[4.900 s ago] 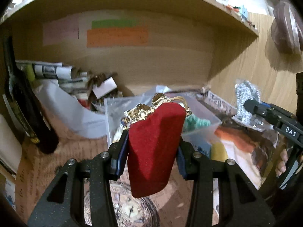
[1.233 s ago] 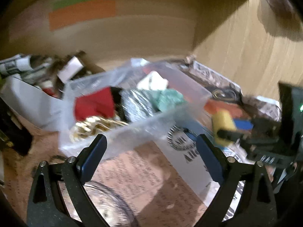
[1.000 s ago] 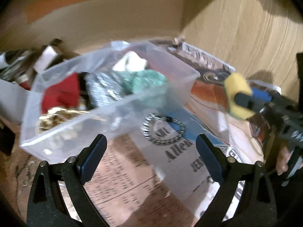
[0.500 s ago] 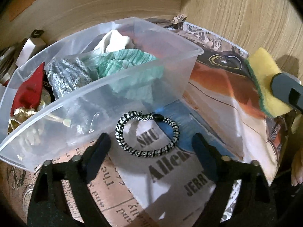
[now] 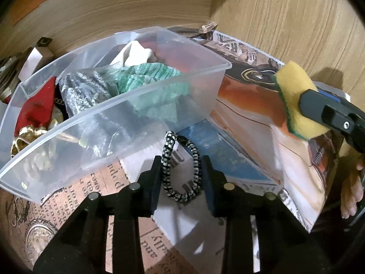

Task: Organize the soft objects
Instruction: 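Lower the sponge and bracelet into the clear box and open both tools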

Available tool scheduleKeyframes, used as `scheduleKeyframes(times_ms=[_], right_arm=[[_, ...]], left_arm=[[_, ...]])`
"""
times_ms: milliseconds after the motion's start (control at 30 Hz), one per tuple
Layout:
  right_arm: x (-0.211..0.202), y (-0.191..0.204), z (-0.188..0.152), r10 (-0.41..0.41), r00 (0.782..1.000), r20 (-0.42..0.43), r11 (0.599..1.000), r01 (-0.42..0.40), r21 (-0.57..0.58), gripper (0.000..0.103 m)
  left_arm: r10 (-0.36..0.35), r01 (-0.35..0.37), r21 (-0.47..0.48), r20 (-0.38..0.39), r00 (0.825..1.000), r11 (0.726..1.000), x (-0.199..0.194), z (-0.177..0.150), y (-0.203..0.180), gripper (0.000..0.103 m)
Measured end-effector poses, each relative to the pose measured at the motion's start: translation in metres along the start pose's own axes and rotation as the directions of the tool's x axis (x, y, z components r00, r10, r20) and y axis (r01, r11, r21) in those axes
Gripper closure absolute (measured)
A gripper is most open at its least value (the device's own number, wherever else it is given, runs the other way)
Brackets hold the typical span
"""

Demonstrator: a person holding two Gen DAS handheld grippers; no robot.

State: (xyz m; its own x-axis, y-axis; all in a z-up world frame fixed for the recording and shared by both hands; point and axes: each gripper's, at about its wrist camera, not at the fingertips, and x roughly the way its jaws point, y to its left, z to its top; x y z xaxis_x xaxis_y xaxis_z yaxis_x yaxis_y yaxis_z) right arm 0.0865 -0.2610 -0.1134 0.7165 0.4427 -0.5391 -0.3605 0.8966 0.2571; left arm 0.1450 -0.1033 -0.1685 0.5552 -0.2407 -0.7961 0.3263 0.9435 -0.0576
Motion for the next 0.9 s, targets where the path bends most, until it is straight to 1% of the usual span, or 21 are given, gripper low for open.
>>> scheduleKeyframes(times_ms=[233,467,567,667,733,900], right_arm=[[-0.002,0.011,0.006,-0.001,1.000,0.015,1.000,0.001,-0.026,0.060],[-0.001,0.023,0.014,0.009,0.999,0.032,0.998,-0.007,-0.056,0.060],[0.000,0.028,0.020,0.013,0.999,0.045,0.998,-0.010,-0.069,0.060],[0.002,0.032,0.027,0.020,0.998,0.057,0.996,-0.015,-0.084,0.060],[0.004,0.036,0.033,0.026,0.998,0.065,0.995,-0.019,-0.097,0.060],[0.018,0.047,0.046,0.039,0.996,0.081,0.989,-0.027,-0.142,0.060]], left_arm=[[-0.010,0.011,-0.013,0.053,0.999,1.000,-0.027,-0.006,0.007,0.071],[-0.017,0.017,-0.001,0.129,0.991,1.000,-0.059,-0.007,0.008,0.071],[-0.014,0.015,-0.004,0.176,0.984,1.000,-0.076,-0.005,0.010,0.071],[-0.003,0.006,-0.014,0.232,0.973,1.000,-0.097,-0.001,0.017,0.071],[0.012,-0.008,-0.019,0.259,0.966,1.000,-0.104,0.003,0.022,0.071],[0.048,-0.033,-0.056,0.296,0.954,0.998,-0.114,0.014,0.043,0.071]])
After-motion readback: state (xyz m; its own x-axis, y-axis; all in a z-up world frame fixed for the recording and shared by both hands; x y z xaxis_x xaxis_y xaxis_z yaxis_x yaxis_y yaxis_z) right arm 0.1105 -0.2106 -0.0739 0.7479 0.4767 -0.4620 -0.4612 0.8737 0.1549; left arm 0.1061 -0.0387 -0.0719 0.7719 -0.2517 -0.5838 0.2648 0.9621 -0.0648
